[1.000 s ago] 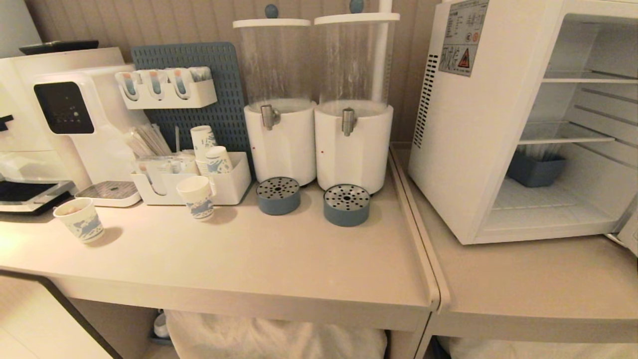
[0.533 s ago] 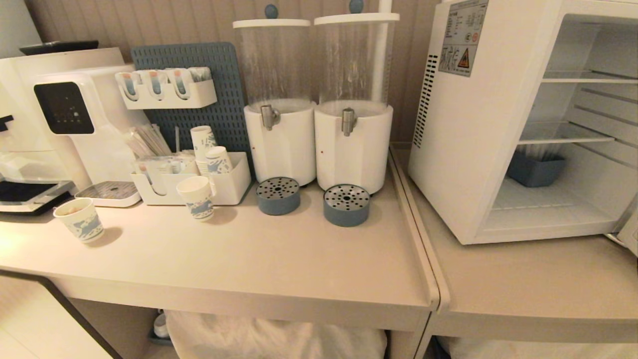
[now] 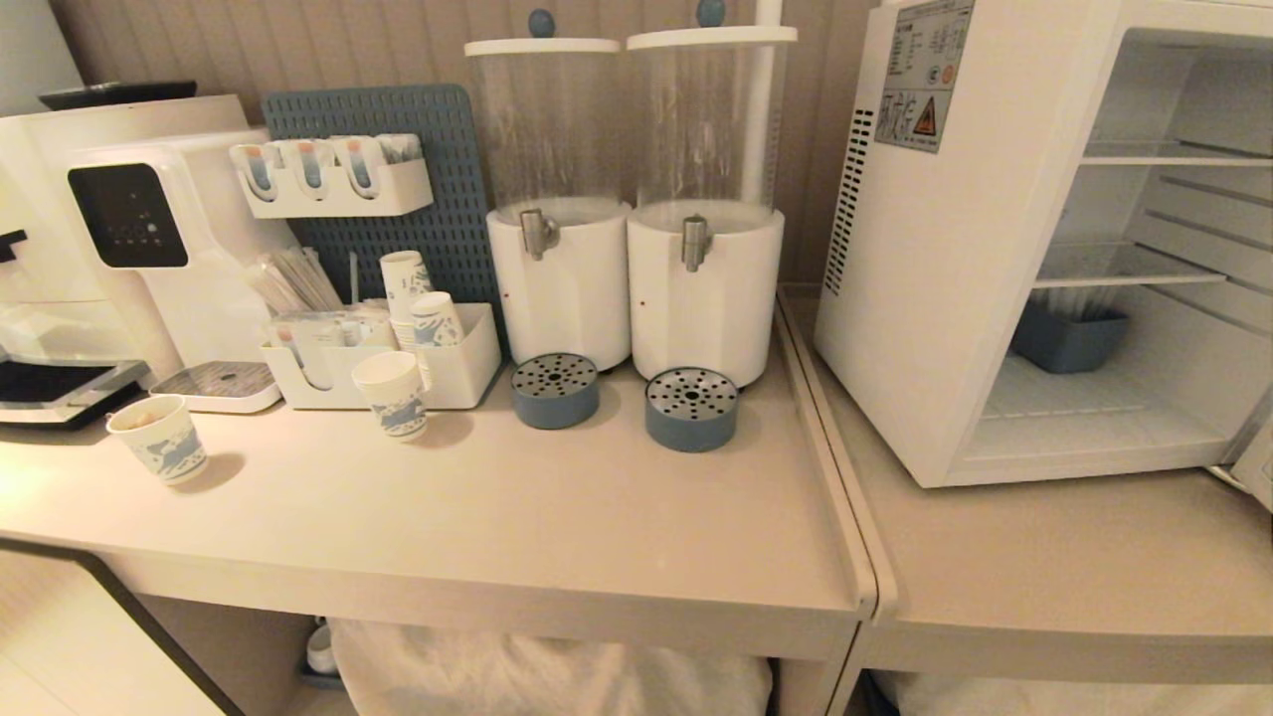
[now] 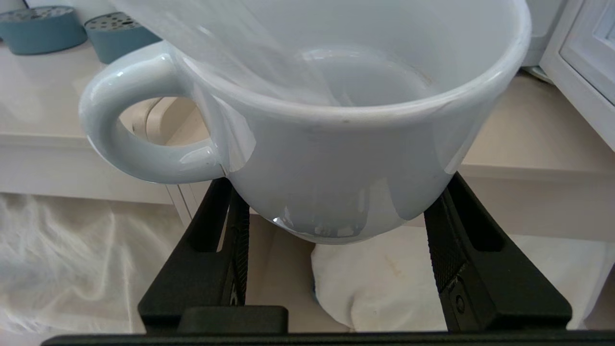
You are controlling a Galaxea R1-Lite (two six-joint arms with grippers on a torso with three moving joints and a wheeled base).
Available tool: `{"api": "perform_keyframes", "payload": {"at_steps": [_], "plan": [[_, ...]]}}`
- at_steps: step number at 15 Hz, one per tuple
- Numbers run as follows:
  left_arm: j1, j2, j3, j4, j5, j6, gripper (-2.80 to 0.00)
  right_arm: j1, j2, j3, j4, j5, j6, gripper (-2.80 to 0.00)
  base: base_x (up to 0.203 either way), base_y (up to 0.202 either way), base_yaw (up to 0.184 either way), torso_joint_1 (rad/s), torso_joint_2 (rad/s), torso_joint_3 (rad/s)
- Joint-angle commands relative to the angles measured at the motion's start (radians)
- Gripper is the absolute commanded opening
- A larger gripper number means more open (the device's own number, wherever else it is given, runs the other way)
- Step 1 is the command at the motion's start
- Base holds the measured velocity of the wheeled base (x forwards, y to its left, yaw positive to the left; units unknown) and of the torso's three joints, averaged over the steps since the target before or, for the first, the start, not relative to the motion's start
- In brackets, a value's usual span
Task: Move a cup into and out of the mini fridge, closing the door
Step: Place the ceramic cup on the table
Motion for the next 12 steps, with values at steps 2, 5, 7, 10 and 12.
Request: {"api": "perform_keyframes", "payload": {"at_steps": [2, 5, 7, 10, 12], "plan": [[0.000, -0.005, 0.040, -0.001, 0.000, -0.001, -2.80, 0.000, 0.002, 0.000, -0.002, -0.003, 0.020, -2.80, 0.000, 0.000, 0.000, 0.000, 0.00, 0.000], [0.000, -0.005, 0.040, -0.001, 0.000, 0.004, -2.80, 0.000, 0.002, 0.000, -0.002, -0.004, 0.020, -2.80, 0.000, 0.000, 0.000, 0.000, 0.00, 0.000], [0.000, -0.005, 0.040, 0.002, 0.000, 0.008, -2.80, 0.000, 0.002, 0.000, -0.003, -0.003, 0.018, -2.80, 0.000, 0.000, 0.000, 0.000, 0.00, 0.000], [0.000, -0.005, 0.040, 0.002, 0.000, 0.007, -2.80, 0.000, 0.002, 0.000, -0.002, -0.003, 0.018, -2.80, 0.000, 0.000, 0.000, 0.000, 0.00, 0.000], [0.000, -0.005, 0.040, 0.002, 0.000, 0.008, -2.80, 0.000, 0.003, 0.000, -0.002, -0.003, 0.016, -2.80, 0.000, 0.000, 0.000, 0.000, 0.00, 0.000]]}}
